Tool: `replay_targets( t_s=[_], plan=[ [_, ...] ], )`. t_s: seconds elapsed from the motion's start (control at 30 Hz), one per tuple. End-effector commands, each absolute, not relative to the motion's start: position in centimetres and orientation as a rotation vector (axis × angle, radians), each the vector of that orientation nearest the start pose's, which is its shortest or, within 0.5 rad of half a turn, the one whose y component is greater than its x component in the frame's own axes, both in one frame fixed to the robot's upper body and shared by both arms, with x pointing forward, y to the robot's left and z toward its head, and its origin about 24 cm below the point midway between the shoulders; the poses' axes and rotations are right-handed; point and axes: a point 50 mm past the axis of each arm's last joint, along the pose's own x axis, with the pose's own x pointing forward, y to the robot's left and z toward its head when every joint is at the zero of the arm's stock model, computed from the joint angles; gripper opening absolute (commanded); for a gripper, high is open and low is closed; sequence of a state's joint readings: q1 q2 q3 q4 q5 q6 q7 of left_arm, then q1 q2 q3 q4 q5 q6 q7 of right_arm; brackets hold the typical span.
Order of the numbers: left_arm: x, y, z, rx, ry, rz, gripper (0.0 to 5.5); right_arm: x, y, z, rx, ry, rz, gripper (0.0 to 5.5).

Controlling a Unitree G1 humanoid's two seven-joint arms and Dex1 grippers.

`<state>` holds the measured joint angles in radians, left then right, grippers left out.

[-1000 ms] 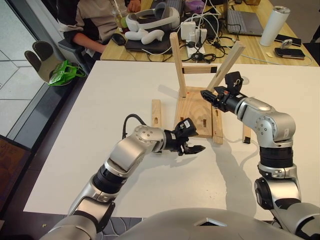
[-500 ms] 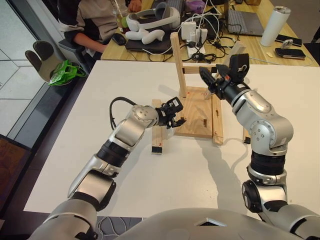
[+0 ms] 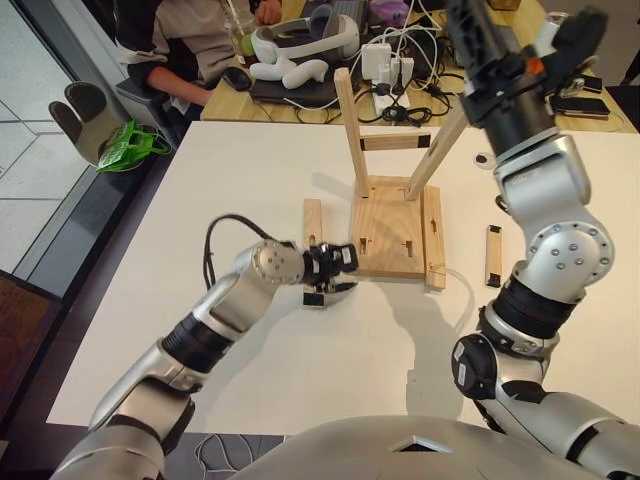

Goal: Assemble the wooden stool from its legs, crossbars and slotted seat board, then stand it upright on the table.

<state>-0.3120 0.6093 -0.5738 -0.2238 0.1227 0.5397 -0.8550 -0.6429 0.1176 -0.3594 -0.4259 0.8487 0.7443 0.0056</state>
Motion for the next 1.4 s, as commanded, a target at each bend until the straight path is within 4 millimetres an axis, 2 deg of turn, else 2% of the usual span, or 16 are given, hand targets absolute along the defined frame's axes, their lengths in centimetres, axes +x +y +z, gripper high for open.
replay_targets(
  t_s=[0.03,0.13,0.23,0.3,0.37,0.4,0.47,0.57,0.67,0.8,0.9,1.03,1.13,1.3,1.4],
  plan=[
    [22.1,10.7,6.2,0.723,0.504,-1.225,3.09,29.7,-15.1,27.2,0.69,-0.515,0.331,3.36],
    [21.2,10.1,7.2,0.662,0.486,-1.232,3.09,30.3,-17.6,27.9,0.447,-0.602,0.101,3.36],
    [21.3,9.1,9.7,0.584,0.409,-1.255,3.09,31.4,-20.6,26.3,0.318,-0.559,-0.107,3.36],
    [23.0,8.7,12.1,0.542,0.307,-1.223,3.09,32.3,-22.0,24.1,0.272,-0.444,-0.199,3.36],
    [26.3,8.5,14.1,0.549,0.212,-1.121,3.09,32.9,-22.4,21.2,0.262,-0.303,-0.212,3.36],
    [28.1,8.6,14.2,0.582,0.202,-1.068,3.09,32.8,-22.4,19.7,0.255,-0.236,-0.207,3.36],
    [30.3,8.7,13.5,0.654,0.213,-1.017,3.09,32.4,-22.2,17.7,0.216,-0.15,-0.176,3.36],
    [31.9,8.7,10.4,0.691,0.308,-1.032,3.09,30.0,-22.1,14.7,0.15,-0.046,-0.029,3.36],
    [31.8,9.9,6.8,0.746,0.444,-1.045,3.09,27.6,-21.7,13.1,0.166,0.051,0.133,3.36],
    [30.3,10.6,4.1,0.751,0.575,-1.126,3.09,23.5,-20.8,10.8,0.135,0.187,0.321,3.36],
    [28.5,11.2,3.7,0.755,0.612,-1.199,3.09,22.5,-20.1,10.8,0.138,0.197,0.384,3.36],
    [24.9,11.2,4.6,0.738,0.602,-1.283,3.09,23.4,-20.2,11.8,0.15,0.132,0.372,3.36],
    [22.7,11.3,5.4,0.703,0.595,-1.268,3.09,24.0,-20.0,12.8,0.157,0.074,0.383,3.36],
    [21.6,10.6,6.3,0.6,0.569,-1.137,3.09,23.3,-18.2,15.3,0.24,-0.026,0.635,3.36],
    [22.0,9.5,6.7,0.528,0.539,-1.042,3.09,23.2,-18.5,17.0,0.246,-0.053,0.756,3.36]
  ],
)
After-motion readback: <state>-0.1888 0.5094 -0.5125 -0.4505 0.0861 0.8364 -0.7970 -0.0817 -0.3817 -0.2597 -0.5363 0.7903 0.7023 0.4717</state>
